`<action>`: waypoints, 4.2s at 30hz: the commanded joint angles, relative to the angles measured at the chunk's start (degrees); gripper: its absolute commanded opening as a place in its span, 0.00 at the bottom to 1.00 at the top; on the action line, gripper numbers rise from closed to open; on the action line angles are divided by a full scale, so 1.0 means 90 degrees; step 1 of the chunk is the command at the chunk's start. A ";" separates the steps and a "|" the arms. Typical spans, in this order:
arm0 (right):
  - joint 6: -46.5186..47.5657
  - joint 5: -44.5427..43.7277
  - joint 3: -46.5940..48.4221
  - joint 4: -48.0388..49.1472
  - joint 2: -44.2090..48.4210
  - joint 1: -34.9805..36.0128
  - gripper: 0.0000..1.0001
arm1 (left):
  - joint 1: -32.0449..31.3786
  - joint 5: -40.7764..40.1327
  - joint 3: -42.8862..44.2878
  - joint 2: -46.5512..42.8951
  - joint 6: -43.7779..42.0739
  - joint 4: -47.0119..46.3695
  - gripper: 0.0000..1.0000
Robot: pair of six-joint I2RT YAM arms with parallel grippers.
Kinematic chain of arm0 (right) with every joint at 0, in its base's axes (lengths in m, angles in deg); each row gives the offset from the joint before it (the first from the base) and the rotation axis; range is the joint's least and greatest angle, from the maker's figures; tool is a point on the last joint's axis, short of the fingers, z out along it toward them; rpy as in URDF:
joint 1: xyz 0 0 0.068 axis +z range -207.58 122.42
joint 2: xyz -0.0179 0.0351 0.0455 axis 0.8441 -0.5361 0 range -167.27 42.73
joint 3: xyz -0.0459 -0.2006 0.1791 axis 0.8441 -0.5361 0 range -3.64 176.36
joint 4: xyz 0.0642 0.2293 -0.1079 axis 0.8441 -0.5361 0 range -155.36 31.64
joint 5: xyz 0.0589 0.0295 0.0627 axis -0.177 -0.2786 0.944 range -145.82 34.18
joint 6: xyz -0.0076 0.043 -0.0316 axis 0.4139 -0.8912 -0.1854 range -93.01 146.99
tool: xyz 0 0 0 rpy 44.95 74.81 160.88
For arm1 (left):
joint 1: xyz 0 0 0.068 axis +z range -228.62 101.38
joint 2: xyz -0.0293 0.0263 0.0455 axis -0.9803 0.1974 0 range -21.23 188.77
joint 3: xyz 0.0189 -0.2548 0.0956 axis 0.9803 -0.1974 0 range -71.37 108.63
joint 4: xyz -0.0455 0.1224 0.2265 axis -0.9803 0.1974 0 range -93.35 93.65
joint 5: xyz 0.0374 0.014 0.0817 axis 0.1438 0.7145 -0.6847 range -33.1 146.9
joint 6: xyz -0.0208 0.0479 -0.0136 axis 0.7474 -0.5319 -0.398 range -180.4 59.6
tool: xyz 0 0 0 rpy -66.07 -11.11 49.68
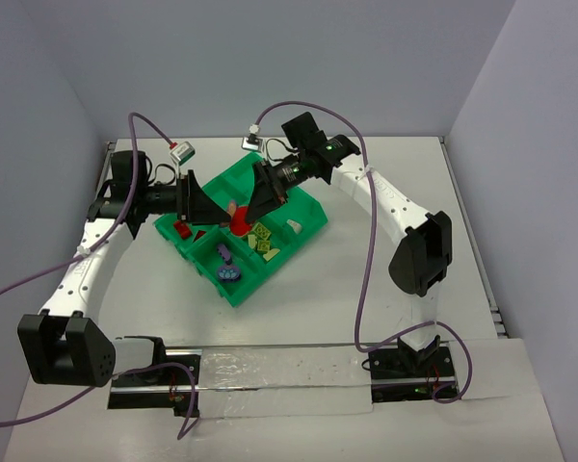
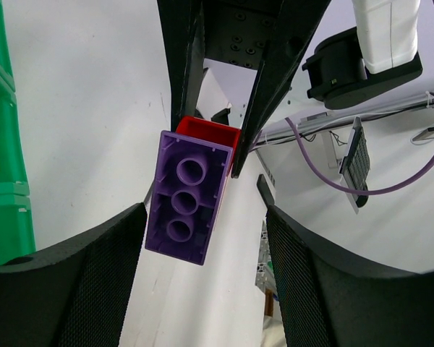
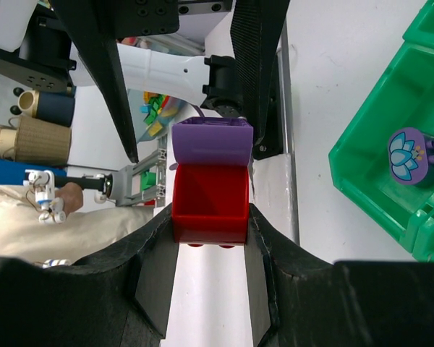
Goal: Sort the legos into containers by color
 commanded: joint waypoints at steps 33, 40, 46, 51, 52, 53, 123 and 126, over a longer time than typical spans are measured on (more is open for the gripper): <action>0.0047 -0.0692 -0.0861 0.0326 0.0696 -0.0128 0.00 | 0.1079 -0.1396 -0.0748 -0.0485 0.0299 -0.0261 0.00; -0.0886 -0.2766 -0.1392 0.1367 0.1396 -0.0472 0.00 | 0.0912 -0.3312 -0.1293 -0.0432 0.0033 0.0711 0.00; -0.1316 -0.3296 -0.1790 0.2196 0.1867 -0.0647 0.00 | 0.0731 -0.3830 -0.1602 -0.0463 0.0212 0.0694 0.00; -0.1419 -0.3100 -0.1579 0.2198 0.1667 -0.0640 0.00 | 0.0432 -0.3969 -0.1740 -0.0352 0.0324 0.0595 0.05; -0.1440 -0.3076 -0.1567 0.2198 0.1629 -0.0640 0.00 | 0.0416 -0.3977 -0.1748 -0.0332 0.0307 0.0596 0.08; -0.1449 -0.3065 -0.1567 0.2208 0.1607 -0.0636 0.00 | 0.0416 -0.3981 -0.1748 -0.0308 0.0288 0.0601 0.13; -0.2006 -0.5846 0.0836 0.3047 -0.1050 0.0938 0.76 | 0.0572 -0.8706 0.1205 -0.1527 0.1294 0.2191 0.85; -0.1944 -0.6953 0.0018 0.2857 -0.0323 0.0779 0.83 | 0.0579 -0.8759 0.1230 -0.1573 0.1278 0.2229 0.85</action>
